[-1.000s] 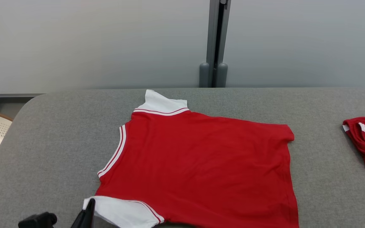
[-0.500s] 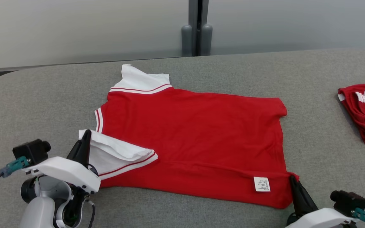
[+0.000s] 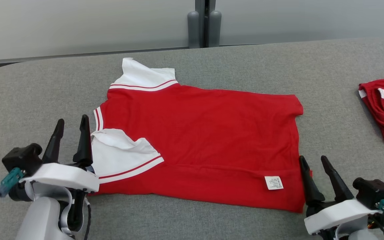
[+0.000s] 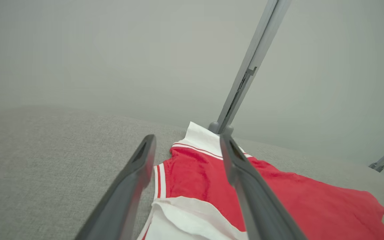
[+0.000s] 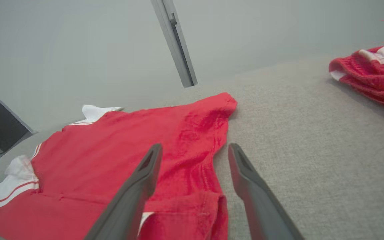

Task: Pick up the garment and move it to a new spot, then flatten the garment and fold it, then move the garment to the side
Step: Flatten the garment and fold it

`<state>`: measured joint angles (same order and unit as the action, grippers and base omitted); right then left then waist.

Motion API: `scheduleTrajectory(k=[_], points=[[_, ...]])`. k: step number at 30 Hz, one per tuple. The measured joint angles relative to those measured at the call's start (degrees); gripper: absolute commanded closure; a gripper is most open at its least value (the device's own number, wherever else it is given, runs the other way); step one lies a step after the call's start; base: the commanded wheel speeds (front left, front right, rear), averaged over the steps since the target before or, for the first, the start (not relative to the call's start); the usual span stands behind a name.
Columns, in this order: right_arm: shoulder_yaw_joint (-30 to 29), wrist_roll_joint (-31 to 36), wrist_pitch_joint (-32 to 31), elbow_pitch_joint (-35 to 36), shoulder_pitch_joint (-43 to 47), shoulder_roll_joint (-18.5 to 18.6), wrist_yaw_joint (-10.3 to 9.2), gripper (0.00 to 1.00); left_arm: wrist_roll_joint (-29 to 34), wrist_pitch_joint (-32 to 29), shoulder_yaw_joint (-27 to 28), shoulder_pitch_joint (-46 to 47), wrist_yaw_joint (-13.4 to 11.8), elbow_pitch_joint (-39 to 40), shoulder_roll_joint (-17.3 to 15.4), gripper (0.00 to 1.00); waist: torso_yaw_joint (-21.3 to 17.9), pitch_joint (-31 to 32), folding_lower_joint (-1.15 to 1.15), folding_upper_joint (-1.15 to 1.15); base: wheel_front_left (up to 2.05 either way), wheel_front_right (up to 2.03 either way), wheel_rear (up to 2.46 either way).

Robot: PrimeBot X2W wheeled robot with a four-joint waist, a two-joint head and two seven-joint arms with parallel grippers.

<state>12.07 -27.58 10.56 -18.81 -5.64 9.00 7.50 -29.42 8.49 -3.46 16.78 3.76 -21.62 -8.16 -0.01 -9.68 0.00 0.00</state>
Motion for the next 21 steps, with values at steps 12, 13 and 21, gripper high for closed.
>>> scheduleTrajectory(k=[12, 13, 21], points=[[-3.9, 8.5, -2.2, 12.7, 3.9, 2.1, 0.0, 0.0, 11.5, 6.5, 2.4, -13.6, -6.9, 16.5, 0.5, 0.0, -0.3, 4.1, 0.0, 0.0, 0.0, 0.0, 0.0], [-4.3, 9.1, -2.7, 13.5, 4.5, 2.1, -0.01, 0.0, 12.6, 6.5, 2.3, -15.0, -7.3, 17.5, 0.4, 0.0, -0.3, 4.5, 0.0, 0.0, 0.0, 0.0, 0.0], [-6.3, 11.2, -5.7, 19.1, 11.3, 0.0, -0.01, 0.0, 15.2, 4.5, 0.6, -24.7, -9.9, 20.3, 1.1, 0.0, -0.1, 7.5, 0.0, 0.0, 0.0, 0.0, 0.0]])
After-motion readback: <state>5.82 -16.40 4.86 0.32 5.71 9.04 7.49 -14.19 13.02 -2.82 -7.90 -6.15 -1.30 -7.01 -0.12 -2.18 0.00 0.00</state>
